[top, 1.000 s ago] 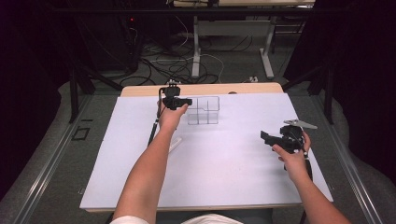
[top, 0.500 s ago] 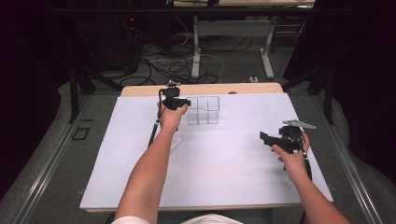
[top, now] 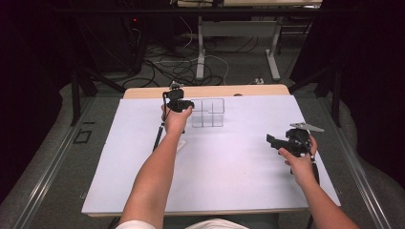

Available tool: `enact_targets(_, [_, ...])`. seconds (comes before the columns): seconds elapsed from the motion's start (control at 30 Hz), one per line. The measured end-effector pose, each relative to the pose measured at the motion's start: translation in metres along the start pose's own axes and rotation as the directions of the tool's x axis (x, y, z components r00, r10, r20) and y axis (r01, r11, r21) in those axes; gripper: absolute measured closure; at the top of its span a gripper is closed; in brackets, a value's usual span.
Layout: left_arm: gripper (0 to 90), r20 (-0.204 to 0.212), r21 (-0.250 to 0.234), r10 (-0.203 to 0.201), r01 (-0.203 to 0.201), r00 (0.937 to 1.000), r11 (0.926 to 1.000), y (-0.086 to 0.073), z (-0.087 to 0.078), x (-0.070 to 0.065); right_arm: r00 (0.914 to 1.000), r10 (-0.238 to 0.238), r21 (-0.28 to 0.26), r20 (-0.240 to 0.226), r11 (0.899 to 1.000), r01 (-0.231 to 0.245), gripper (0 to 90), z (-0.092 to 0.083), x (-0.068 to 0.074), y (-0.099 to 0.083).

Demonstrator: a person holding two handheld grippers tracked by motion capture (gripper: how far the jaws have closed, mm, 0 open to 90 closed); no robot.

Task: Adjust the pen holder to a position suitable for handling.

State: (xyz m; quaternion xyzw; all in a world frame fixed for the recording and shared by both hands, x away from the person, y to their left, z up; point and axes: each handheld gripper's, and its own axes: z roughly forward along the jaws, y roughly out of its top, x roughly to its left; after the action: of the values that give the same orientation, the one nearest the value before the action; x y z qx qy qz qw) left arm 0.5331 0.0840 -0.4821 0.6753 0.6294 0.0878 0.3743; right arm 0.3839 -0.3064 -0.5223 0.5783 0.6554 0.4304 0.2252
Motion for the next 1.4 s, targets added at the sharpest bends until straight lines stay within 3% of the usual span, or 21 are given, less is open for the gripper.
enact_targets(0.13, [79.8,-0.003,0.000,-0.041,0.041,0.9992,0.9992,0.000,0.000,-0.001,1.0000,-0.003,0.003,0.004,1.000,0.003,12.9,0.001,0.000,-0.001])
enact_targets(0.2, [80.0,-0.007,0.001,-0.082,0.082,0.9966,0.9966,0.000,-0.001,-0.002,1.0000,-0.002,0.005,0.003,1.000,0.002,12.9,0.001,-0.001,-0.001])
enact_targets(0.9, [83.8,-0.061,-0.013,-0.147,0.146,0.9873,0.9892,0.000,-0.005,-0.003,1.0000,-0.006,0.005,-0.004,1.000,0.006,13.1,0.002,-0.001,-0.001])
enact_targets(1.03, [84.4,-0.062,-0.018,-0.147,0.147,0.9872,0.9890,-0.001,-0.007,0.000,1.0000,-0.004,0.009,-0.004,1.000,0.004,13.1,0.003,-0.001,-0.002])
enact_targets(1.2, [84.3,-0.033,-0.017,-0.181,0.181,0.9829,0.9834,-0.006,-0.011,0.004,1.0000,-0.002,0.014,-0.006,1.000,0.002,13.1,0.003,0.001,-0.002])
enact_targets(1.4, [84.1,-0.039,-0.012,-0.191,0.191,0.9808,0.9815,-0.012,-0.018,0.005,0.9999,-0.009,0.014,-0.012,1.000,0.010,13.1,0.004,0.003,-0.002])
